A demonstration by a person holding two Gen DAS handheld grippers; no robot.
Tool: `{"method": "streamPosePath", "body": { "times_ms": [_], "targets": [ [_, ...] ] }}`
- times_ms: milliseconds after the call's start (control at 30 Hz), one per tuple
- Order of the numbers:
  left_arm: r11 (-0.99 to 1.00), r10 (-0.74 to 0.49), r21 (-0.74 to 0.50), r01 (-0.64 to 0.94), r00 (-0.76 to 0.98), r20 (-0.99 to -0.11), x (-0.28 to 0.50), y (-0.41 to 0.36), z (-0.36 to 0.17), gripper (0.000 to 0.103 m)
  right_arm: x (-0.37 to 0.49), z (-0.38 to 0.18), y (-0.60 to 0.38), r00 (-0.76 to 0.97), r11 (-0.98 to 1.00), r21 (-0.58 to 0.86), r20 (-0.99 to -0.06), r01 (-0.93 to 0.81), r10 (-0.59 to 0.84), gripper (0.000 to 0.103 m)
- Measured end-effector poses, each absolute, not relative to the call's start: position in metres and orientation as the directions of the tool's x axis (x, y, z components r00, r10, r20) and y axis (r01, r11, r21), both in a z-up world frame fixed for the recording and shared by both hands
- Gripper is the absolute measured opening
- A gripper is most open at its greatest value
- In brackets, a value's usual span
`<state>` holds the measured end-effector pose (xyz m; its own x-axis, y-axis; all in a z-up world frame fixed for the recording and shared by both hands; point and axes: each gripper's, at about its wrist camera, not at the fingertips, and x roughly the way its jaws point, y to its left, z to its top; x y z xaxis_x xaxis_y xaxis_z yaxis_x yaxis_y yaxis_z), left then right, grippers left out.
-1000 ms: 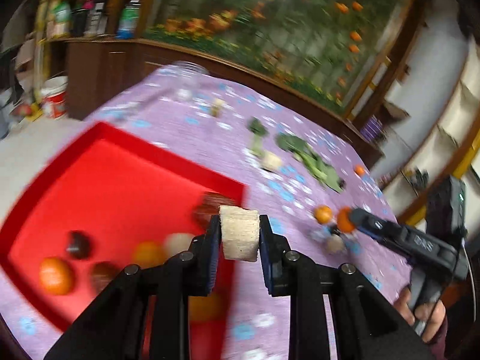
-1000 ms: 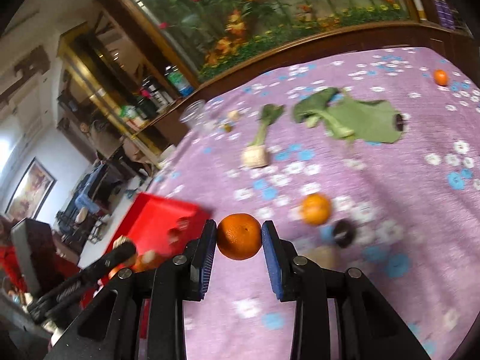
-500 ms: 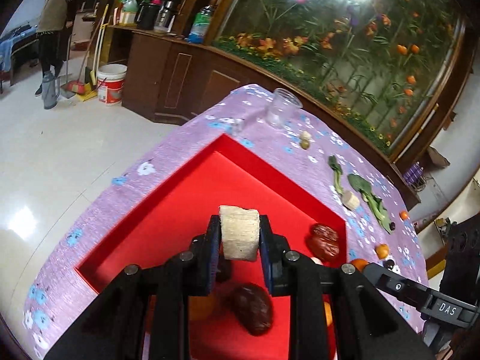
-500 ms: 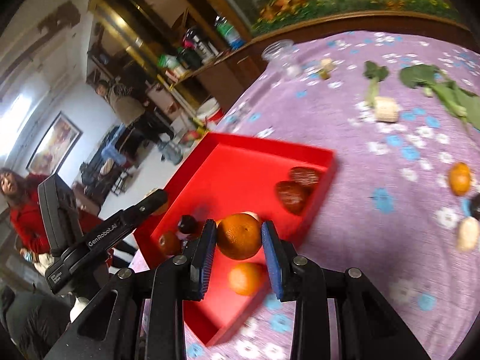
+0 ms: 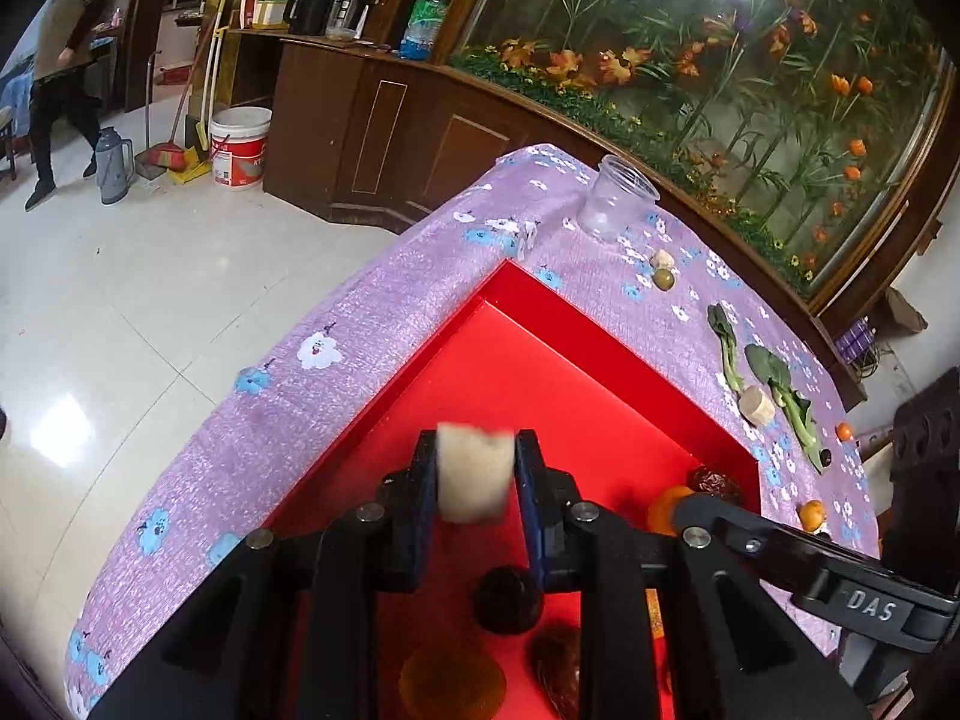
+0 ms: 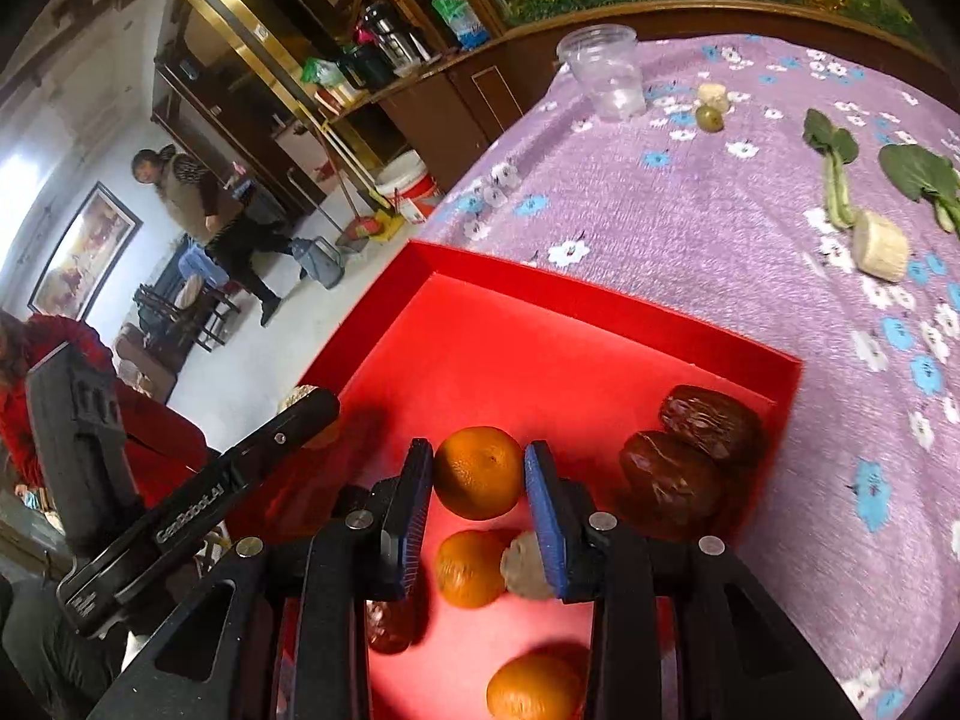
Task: Organize fruits
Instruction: 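Carry the bun and mandarin into the red tray and open both grippers, then move both grippers back toward a mandarin and a tan round bun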
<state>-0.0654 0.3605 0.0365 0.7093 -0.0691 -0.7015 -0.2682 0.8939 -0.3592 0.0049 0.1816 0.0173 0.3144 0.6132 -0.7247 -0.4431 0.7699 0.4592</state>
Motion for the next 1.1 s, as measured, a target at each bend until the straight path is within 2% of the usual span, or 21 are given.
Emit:
{"method": "streamPosePath", "body": {
  "times_ms": [67, 167, 267, 367, 467, 533, 600, 700, 767, 1100],
  "targets": [
    [0.894, -0.069, -0.359, -0.268, 0.710, -0.701, -0.065, 0.360, 0.036, 0.024, 0.009, 0.013, 0.186, 0.305, 0.770, 0.460, -0.730, -0.443, 0.612, 0.037],
    [0.893, -0.077, -0.367, -0.261, 0.714, -0.695, -0.066, 0.360, 0.037, 0.031, 0.009, 0.010, 0.188, 0.296, 0.767, 0.473, -0.729, -0.433, 0.617, 0.037],
    [0.893, -0.076, -0.370, -0.257, 0.724, -0.686, -0.069, 0.358, 0.043, 0.041, 0.007, 0.013, 0.186, 0.309, 0.769, 0.472, -0.724, -0.431, 0.617, 0.045],
    [0.893, -0.080, -0.376, -0.248, 0.735, -0.674, -0.074, 0.356, 0.051, 0.044, 0.003, 0.021, 0.183, 0.335, 0.773, 0.458, -0.715, -0.439, 0.614, 0.052],
    [0.898, -0.066, -0.366, -0.245, 0.747, -0.662, -0.082, 0.351, 0.060, 0.053, -0.005, 0.031, 0.175, 0.368, 0.780, 0.447, -0.702, -0.439, 0.610, 0.059],
    [0.907, -0.048, -0.345, -0.240, 0.756, -0.653, -0.087, 0.344, 0.068, 0.055, -0.012, 0.037, 0.166, 0.398, 0.786, 0.442, -0.689, -0.432, 0.606, 0.063],
    [0.919, -0.029, -0.318, -0.234, 0.764, -0.645, -0.092, 0.336, 0.076, 0.062, -0.018, 0.042, 0.156, 0.425, 0.794, 0.436, -0.678, -0.423, 0.599, 0.066],
    [0.932, 0.029, -0.260, -0.251, 0.770, -0.638, -0.102, 0.322, 0.088, 0.082, -0.029, 0.047, 0.138, 0.467, 0.810, 0.431, -0.664, -0.399, 0.583, 0.069],
    [0.940, 0.064, -0.219, -0.260, 0.768, -0.637, -0.107, 0.311, 0.094, 0.085, -0.039, 0.050, 0.122, 0.500, 0.824, 0.427, -0.655, -0.372, 0.566, 0.071],
    [0.985, 0.105, -0.049, -0.165, 0.804, -0.586, -0.140, 0.241, 0.118, 0.085, -0.085, 0.066, 0.055, 0.634, 0.893, 0.371, -0.634, -0.253, 0.443, 0.076]
  ]
}}
